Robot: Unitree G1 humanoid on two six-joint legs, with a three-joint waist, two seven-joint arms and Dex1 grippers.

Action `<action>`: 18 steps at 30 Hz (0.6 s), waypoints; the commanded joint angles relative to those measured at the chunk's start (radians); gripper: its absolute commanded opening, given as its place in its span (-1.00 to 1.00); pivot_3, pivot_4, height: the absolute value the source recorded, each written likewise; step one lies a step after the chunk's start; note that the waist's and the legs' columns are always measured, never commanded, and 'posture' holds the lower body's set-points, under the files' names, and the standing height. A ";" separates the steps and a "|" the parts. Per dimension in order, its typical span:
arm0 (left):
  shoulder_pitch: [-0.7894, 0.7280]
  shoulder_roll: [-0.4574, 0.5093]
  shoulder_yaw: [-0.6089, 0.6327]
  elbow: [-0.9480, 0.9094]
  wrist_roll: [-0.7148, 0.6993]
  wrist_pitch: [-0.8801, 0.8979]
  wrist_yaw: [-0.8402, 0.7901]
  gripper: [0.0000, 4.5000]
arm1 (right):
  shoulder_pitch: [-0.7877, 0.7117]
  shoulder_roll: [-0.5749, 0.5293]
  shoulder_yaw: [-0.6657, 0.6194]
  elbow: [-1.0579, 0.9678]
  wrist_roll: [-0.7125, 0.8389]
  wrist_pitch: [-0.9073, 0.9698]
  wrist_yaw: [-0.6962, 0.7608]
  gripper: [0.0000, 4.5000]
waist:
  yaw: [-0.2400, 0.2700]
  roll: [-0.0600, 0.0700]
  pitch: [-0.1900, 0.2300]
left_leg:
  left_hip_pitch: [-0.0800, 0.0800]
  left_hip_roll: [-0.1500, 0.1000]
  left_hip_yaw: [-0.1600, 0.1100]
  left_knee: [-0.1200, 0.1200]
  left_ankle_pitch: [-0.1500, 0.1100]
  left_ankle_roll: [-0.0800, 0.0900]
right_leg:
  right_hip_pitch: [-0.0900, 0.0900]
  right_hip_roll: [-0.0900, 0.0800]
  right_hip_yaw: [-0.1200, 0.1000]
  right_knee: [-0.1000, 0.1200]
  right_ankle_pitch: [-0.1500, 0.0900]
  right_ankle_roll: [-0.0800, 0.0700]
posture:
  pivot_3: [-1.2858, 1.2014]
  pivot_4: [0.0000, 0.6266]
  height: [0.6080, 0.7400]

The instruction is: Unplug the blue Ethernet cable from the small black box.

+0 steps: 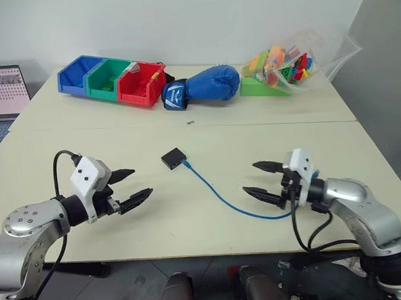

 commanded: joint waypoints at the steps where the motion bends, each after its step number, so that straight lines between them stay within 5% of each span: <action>1: -0.010 0.016 0.014 0.028 -0.008 -0.042 -0.053 0.82 | -0.103 0.116 0.111 0.078 -0.115 -0.014 -0.105 0.74 | -0.003 0.000 0.000 | 0.000 0.000 0.000 0.000 0.000 0.000 | 0.000 0.000 0.000 0.000 0.000 0.000 | 0.03 -0.52 1.00; 7: -0.030 0.044 0.023 0.124 0.008 -0.067 -0.106 0.82 | -0.265 0.335 0.225 0.309 -0.261 -0.013 -0.248 0.74 | -0.011 0.000 0.000 | -0.001 0.000 -0.001 0.000 0.000 0.000 | -0.002 0.001 0.000 0.001 0.000 0.000 | 0.03 -0.52 1.00; 18: -0.049 0.064 0.015 0.140 0.021 -0.077 -0.130 0.82 | -0.452 0.602 0.229 0.799 -0.420 -0.131 -0.465 0.74 | -0.012 0.000 0.000 | -0.003 0.000 0.001 0.000 0.000 0.000 | -0.003 0.000 0.000 0.001 0.000 -0.001 | 0.03 -0.52 1.00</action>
